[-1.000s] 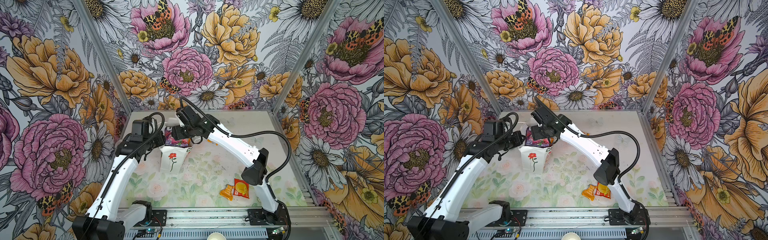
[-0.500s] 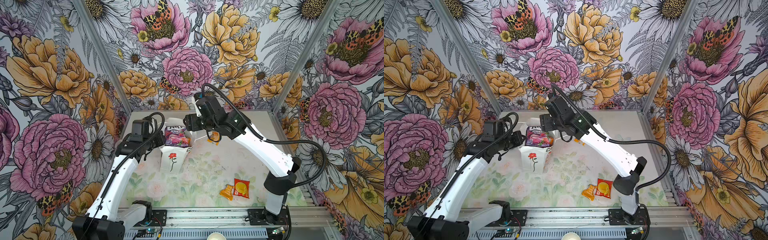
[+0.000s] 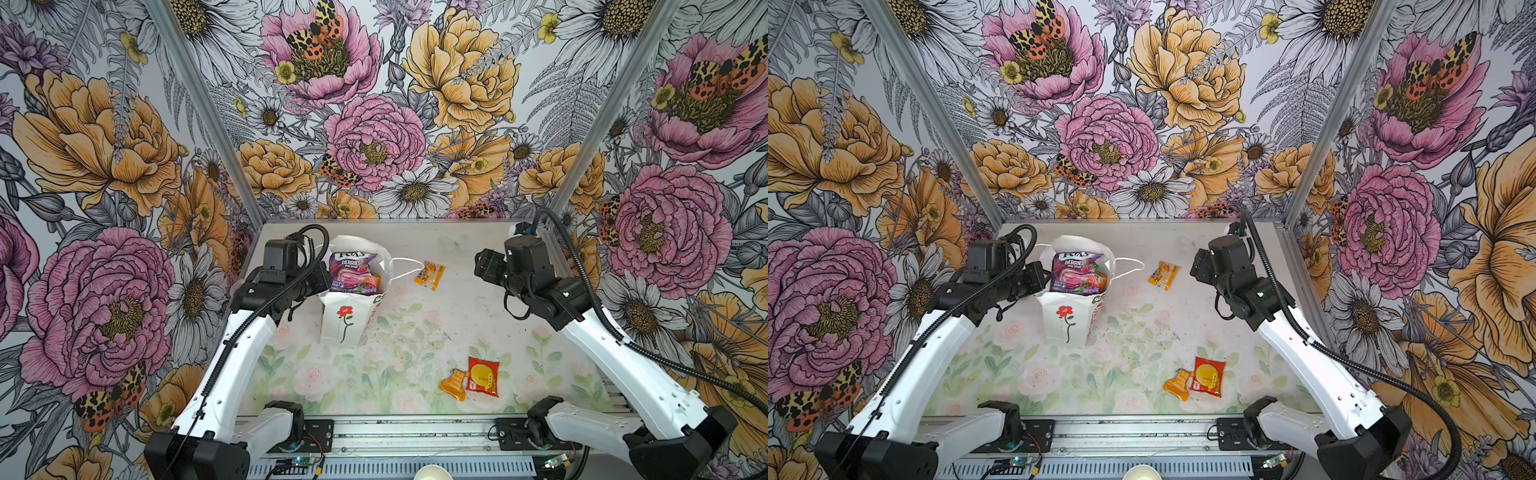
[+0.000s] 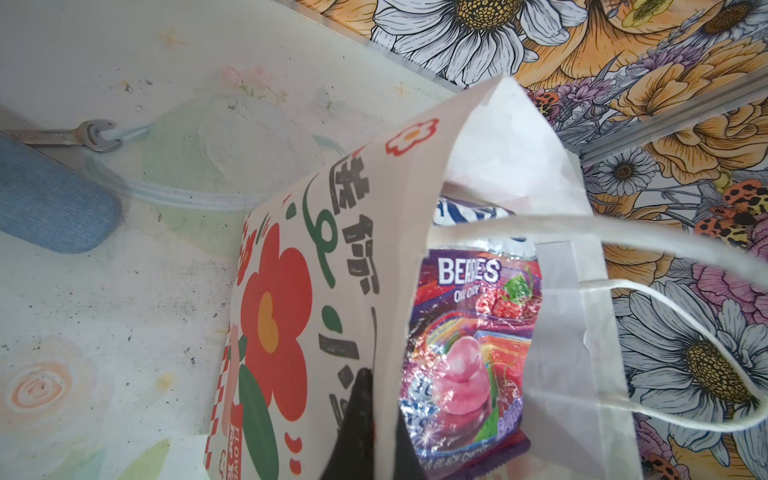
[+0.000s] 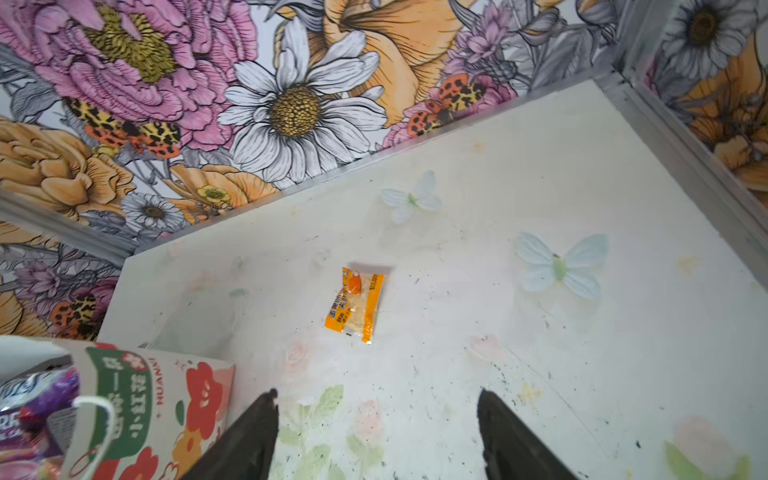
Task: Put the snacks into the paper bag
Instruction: 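Withdraw the right gripper from the paper bag toward the small yellow packet, then lower the right gripper and grasp the small yellow packet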
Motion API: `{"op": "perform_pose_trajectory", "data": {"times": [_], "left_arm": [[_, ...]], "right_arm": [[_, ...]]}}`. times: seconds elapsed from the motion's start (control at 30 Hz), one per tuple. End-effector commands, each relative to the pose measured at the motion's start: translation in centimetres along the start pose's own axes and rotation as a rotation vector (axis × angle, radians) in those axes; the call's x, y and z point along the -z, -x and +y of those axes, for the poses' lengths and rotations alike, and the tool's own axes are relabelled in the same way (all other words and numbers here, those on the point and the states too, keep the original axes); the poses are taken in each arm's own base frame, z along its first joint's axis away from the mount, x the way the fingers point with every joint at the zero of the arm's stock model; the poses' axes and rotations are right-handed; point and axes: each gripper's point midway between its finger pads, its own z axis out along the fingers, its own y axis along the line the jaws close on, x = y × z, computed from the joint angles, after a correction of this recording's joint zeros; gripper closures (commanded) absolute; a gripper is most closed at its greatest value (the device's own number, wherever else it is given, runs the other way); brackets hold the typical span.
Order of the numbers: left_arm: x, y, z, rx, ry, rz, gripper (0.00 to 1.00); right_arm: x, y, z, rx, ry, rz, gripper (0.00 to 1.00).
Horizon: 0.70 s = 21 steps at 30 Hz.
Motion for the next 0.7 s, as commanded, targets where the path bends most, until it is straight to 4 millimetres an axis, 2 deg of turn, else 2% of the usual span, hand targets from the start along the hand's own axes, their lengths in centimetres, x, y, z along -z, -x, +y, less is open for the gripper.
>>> {"op": "perform_pose_trajectory", "data": {"times": [0.0,0.07,0.23,0.43,0.67], "left_arm": [[0.7,2.3,-1.7,-0.027,-0.072,-0.093,0.98],[0.7,2.3,-1.7,-0.027,-0.071,-0.092,0.98],[0.6,2.3,-1.6,-0.028,-0.067,-0.093,0.97],[0.5,2.3,-1.5,-0.029,-0.065,-0.09,0.97],[0.4,2.2,-1.5,-0.024,-0.068,-0.082,0.97]], "right_arm": [[-2.4,0.4,-1.3,-0.147,0.031,-0.064,0.23],[-4.6,-0.4,-2.1,-0.206,0.057,-0.034,0.23],[-9.6,-2.0,0.3,-0.193,0.169,0.062,0.23],[-16.1,-5.4,2.0,-0.18,0.196,0.253,0.25],[-21.4,-8.4,2.4,-0.19,0.16,0.366,0.27]]}}
